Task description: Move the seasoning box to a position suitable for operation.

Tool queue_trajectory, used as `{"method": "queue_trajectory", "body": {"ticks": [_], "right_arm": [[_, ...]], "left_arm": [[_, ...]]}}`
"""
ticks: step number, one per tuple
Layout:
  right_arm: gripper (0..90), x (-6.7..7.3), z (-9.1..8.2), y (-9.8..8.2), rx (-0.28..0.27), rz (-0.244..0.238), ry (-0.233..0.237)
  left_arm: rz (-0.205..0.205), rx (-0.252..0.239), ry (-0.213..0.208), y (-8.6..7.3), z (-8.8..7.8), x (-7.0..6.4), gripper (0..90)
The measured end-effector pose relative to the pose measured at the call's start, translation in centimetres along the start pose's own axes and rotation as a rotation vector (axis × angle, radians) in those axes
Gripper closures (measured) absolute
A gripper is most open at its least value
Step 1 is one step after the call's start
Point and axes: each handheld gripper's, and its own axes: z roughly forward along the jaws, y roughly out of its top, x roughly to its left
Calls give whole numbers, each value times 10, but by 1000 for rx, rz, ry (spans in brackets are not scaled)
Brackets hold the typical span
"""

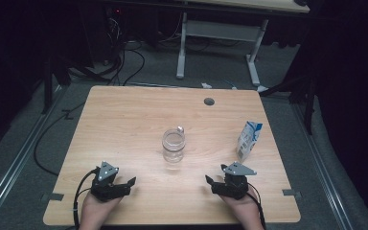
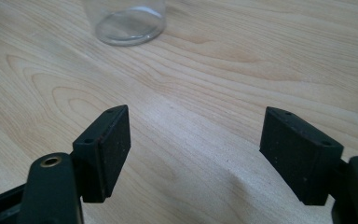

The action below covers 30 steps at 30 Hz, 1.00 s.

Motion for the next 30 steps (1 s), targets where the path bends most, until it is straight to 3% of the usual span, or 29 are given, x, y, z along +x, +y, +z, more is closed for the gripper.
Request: {"method": "queue_trajectory", "body": {"ticks": [4,5,6,7,11,12,14,18,30], "right_arm": [[285,-2,-1,-1,4,7,6],[288,-2,-1,-1,5,6,6],[291,-2,-2,0,3,10,3],[291,-2,-2,0,3,10,3],[292,-4,-3,0,1,14,13],[293,-4,-3,-1,4,15,16],[293,-5,-3,-1,6,20,20],[294,-5,-3,-1,11,24,21],[293,-4,-2,-1,12,14,31]], "left_arm": [[11,6,-8,2,3,-6,183],[23,-17,1,3,1,-7,225],[30,-67,4,4,-2,-11,329],[30,-67,4,4,-2,-11,347],[-13,-94,-40,9,0,-13,391],[-41,-113,-59,12,0,-14,407],[-38,-120,-64,16,0,-17,423],[-20,-119,-43,26,0,-23,424],[23,-102,-45,66,8,-33,455]]}}
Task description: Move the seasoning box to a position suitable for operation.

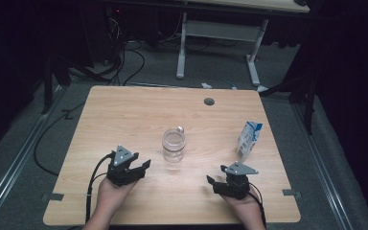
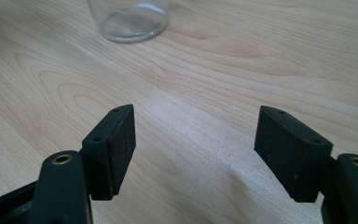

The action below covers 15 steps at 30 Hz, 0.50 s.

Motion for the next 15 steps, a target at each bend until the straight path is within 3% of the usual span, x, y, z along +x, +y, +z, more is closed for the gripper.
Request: {"method": "queue_trajectory", "body": {"ticks": [2,4,7,15], "right_arm": [[293,0,0,0,-1,3,1],[293,0,-1,0,-1,4,4],[294,0,0,0,-1,1,4],[293,-1,-1,0,-3,1,3]], "left_arm": [[14,-1,12,6,3,-2,467],[-8,1,-6,16,7,-3,481],[-8,-2,-10,23,9,-3,504],[9,-24,17,51,19,-3,553]]}}
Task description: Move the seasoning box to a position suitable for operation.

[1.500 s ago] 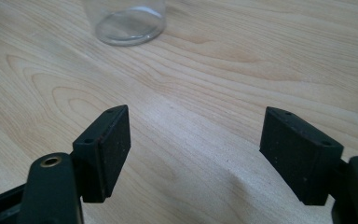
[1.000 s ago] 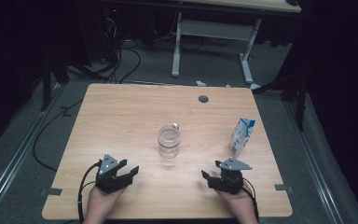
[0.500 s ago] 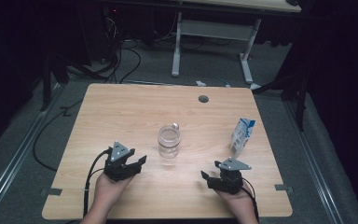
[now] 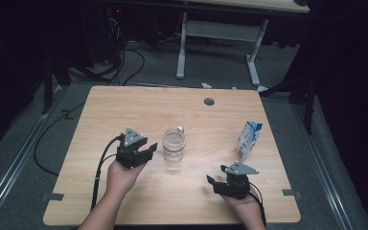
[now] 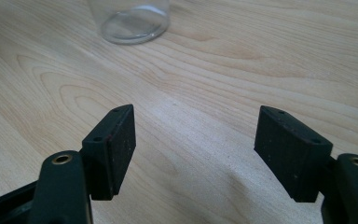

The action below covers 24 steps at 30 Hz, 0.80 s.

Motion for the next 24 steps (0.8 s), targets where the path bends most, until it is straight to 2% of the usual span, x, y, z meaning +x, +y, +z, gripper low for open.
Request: {"method": "queue_trajectory", "body": {"ticks": [7,12,18,24], "right_arm": [[294,0,0,0,-6,-2,0],[295,1,-1,1,-8,-5,2],[296,2,-2,2,-13,-7,7],[296,3,-2,3,-15,-12,12]], "left_arm": [[12,-14,12,18,10,-5,607],[27,-6,12,31,25,-10,643],[10,-1,13,42,41,-14,704],[45,14,26,51,55,-20,784]]}}
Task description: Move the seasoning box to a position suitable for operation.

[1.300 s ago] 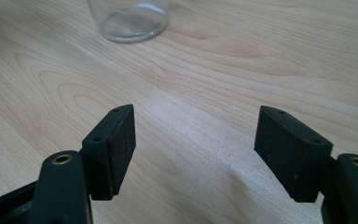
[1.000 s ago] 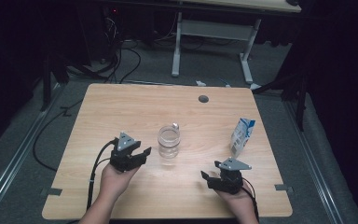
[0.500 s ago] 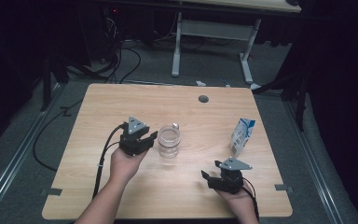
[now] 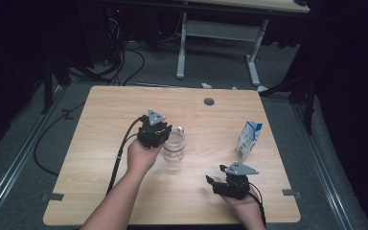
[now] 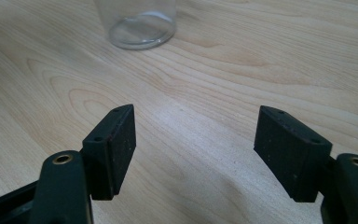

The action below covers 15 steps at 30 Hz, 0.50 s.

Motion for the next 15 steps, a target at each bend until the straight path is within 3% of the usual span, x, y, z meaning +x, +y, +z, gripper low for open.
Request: {"method": "queue_trajectory", "body": {"ticks": [3,6,9,15], "right_arm": [[296,1,0,0,1,0,1],[296,1,0,1,-2,0,4],[297,1,-1,1,-5,-3,7],[298,1,-2,2,-9,0,9]], "left_arm": [[-8,23,1,5,8,-1,805],[-46,34,-27,8,14,0,844],[-26,63,-7,12,24,-5,900],[-9,77,3,16,33,-12,900]]}}
